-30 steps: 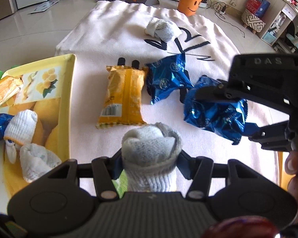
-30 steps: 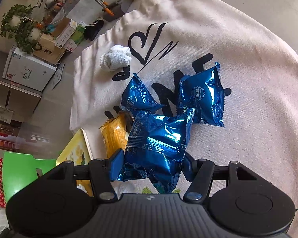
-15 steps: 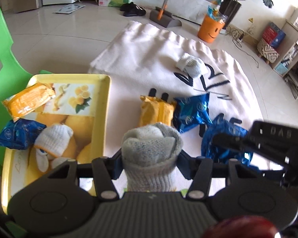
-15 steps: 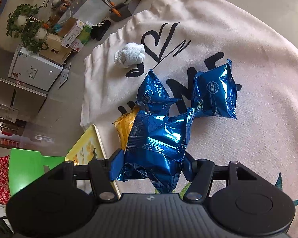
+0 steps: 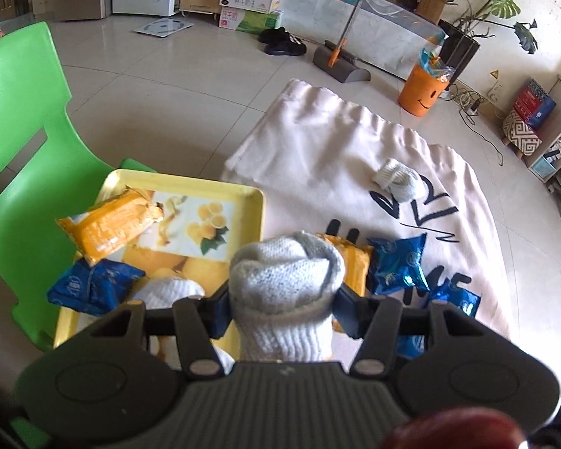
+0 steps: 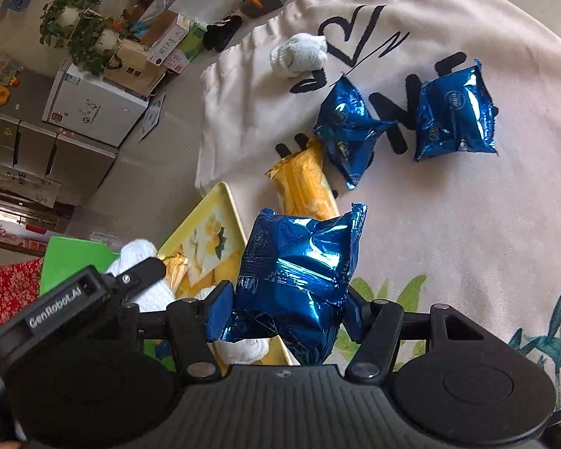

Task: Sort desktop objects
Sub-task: 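Lift the grey sock and blue foil bag and carry both over the yellow tray, then open the left gripper to drop the sock while the right gripper releases the blue bag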

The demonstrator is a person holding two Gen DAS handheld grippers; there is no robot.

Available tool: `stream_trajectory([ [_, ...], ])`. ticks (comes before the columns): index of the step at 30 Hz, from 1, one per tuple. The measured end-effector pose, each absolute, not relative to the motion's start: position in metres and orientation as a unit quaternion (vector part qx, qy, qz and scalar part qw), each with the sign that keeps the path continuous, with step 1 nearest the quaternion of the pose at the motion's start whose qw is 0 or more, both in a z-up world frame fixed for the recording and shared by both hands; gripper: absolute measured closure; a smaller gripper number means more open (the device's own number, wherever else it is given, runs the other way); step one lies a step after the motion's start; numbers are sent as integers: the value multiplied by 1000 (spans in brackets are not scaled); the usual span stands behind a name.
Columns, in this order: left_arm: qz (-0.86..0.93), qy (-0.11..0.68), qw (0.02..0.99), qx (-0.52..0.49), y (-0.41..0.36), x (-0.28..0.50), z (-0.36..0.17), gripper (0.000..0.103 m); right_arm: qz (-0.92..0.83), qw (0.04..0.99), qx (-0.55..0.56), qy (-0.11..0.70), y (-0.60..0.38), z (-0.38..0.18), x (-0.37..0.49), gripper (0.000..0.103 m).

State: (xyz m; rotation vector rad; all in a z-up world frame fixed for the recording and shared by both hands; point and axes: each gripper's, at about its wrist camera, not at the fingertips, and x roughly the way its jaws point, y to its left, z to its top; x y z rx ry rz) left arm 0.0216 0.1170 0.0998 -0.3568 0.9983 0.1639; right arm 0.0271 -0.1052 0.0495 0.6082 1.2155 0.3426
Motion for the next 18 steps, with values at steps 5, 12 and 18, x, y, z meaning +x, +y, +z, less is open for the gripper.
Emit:
stream_trajectory([
  [5,91,473,855,-193,148,28,98,50,200,751,262,573,-79,41,26,42],
  [12,121,468,845,-228,192,44,88,50,247,735,247,581,-36,29,23,42],
  [18,146,465,841,-235,212,58,77,50,235,724,278,586,-9,8,33,42],
])
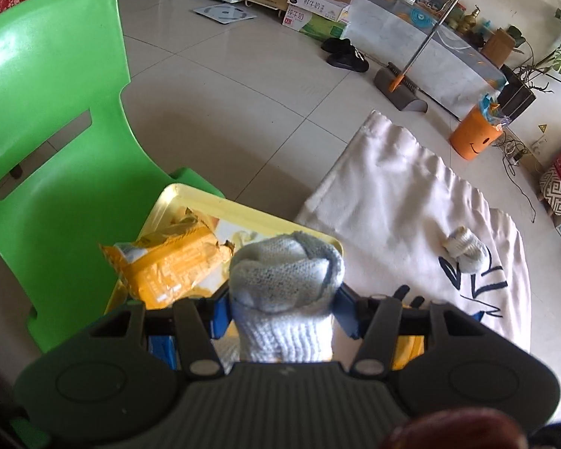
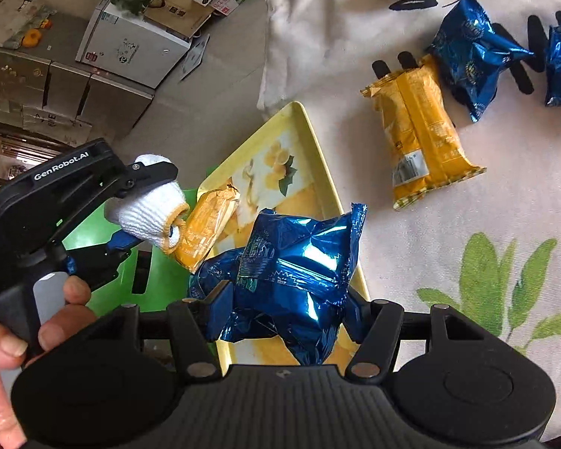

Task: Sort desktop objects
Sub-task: 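Open the left gripper to drop the sock while the right gripper releases the blue bag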

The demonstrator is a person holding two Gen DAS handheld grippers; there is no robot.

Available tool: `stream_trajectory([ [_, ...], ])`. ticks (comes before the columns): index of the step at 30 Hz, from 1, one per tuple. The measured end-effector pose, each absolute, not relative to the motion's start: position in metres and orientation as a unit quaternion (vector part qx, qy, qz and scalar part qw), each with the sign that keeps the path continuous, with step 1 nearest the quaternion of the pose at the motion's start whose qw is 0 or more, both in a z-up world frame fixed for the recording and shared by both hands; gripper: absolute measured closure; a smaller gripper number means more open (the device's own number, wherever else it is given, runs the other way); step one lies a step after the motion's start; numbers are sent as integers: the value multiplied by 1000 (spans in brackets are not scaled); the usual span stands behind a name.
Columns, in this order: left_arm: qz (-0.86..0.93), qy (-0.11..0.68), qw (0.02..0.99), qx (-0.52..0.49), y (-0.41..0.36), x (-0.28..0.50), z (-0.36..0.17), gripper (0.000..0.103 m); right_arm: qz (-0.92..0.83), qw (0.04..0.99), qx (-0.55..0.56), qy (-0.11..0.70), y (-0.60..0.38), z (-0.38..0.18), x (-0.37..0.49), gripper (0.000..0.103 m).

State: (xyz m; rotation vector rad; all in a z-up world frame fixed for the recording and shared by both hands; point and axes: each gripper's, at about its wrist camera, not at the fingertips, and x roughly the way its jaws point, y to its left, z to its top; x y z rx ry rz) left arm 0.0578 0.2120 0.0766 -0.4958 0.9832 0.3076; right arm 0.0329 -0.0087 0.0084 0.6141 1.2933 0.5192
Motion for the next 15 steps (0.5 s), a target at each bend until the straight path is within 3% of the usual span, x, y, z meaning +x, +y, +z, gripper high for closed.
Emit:
stream_trajectory([
  [10,170,467,835,-237,233,74,58,50,222,723,314,574,15,-12,50,41],
  [11,175,468,833,-235,234,75,57,47,221,723,319,572,16,-13,51,40],
  [15,200,457,836,-229,233,73,60,13,219,708,336,582,15,-14,55,29],
])
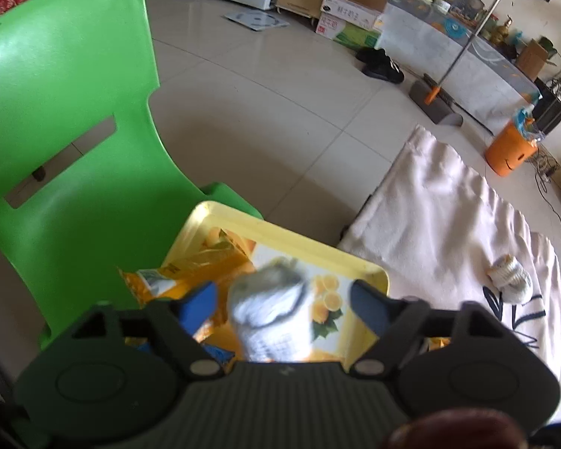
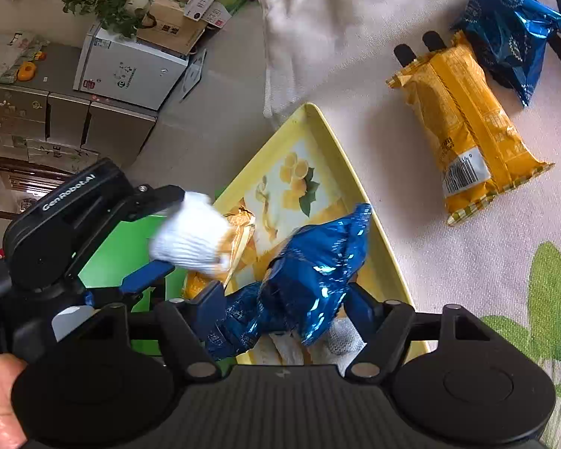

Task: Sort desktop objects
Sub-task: 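Open the left gripper to drop the sock while the right gripper releases the blue bag, then move both open grippers back over the pile, right gripper above a blue foil bag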

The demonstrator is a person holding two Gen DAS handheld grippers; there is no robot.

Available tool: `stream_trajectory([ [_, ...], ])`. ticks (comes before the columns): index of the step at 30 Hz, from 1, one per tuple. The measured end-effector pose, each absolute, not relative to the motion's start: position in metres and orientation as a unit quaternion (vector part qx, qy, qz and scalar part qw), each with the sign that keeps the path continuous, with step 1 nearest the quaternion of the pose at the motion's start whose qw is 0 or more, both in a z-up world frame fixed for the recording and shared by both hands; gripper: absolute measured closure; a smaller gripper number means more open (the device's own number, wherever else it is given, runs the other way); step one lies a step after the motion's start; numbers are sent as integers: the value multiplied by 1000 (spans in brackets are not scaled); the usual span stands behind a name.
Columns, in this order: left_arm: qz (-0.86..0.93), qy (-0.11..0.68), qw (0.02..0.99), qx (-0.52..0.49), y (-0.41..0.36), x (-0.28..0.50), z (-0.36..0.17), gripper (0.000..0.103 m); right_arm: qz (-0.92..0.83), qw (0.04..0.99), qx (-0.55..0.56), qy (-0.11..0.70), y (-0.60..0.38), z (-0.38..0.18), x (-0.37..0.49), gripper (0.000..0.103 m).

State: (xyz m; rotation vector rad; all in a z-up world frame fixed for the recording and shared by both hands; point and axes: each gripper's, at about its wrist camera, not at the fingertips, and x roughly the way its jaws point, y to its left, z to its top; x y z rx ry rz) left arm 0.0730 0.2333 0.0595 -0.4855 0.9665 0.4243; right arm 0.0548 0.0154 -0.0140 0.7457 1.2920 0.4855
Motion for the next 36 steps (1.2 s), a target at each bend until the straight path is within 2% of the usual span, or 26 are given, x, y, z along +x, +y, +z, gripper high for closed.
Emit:
stream_trajectory([
  [4,209,449,840,-224,228,70,68,5,212,719,325,576,8,-7,58,29],
  [15,200,447,846,-212,206,67,75,1,195,718,329,582,-13,-2,63,29],
  [36,120,502,837,-185,134,61,56,1,116,763,317,551,-89,25,77,28],
])
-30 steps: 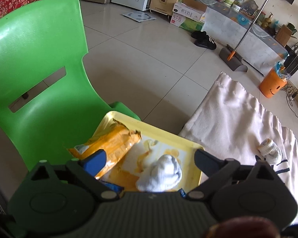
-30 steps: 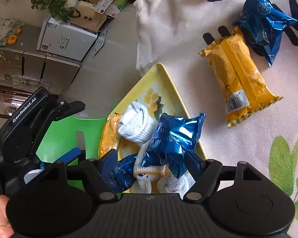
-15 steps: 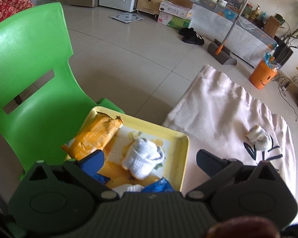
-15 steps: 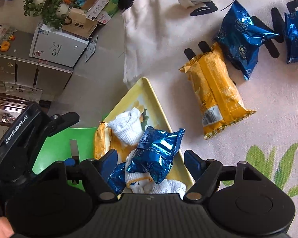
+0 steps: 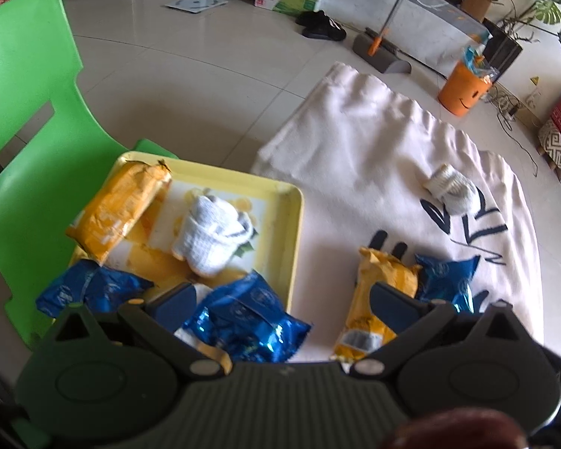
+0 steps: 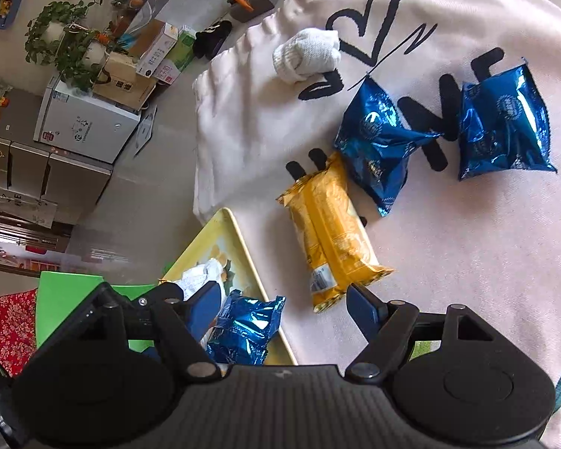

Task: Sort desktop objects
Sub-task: 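Move both open grippers back over the pile, right gripper above a blue foil bag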

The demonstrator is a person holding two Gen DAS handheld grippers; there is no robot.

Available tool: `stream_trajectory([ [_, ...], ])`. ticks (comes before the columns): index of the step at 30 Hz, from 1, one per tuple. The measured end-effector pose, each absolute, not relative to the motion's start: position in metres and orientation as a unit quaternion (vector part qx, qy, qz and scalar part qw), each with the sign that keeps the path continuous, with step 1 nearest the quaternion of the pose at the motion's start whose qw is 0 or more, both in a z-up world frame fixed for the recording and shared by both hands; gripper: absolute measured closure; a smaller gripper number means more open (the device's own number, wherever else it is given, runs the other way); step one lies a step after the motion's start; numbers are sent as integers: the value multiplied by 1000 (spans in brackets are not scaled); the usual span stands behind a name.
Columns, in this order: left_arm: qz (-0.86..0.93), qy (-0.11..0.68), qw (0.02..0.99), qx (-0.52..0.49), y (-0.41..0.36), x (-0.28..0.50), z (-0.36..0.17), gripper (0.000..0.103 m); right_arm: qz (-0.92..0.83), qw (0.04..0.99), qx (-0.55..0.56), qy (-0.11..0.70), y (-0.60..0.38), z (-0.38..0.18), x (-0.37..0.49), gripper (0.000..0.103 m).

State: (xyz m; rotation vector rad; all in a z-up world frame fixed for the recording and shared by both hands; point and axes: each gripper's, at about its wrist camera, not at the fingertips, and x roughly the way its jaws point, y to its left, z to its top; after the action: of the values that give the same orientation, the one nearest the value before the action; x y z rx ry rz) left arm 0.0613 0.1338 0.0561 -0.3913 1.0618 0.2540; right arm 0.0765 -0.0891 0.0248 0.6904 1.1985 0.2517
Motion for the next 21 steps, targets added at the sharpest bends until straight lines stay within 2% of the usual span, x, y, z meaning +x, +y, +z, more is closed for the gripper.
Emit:
stream_trajectory([
  [21,71,537,826,-157,76,61,39,1,55,788,296,537,-152,33,81,28],
])
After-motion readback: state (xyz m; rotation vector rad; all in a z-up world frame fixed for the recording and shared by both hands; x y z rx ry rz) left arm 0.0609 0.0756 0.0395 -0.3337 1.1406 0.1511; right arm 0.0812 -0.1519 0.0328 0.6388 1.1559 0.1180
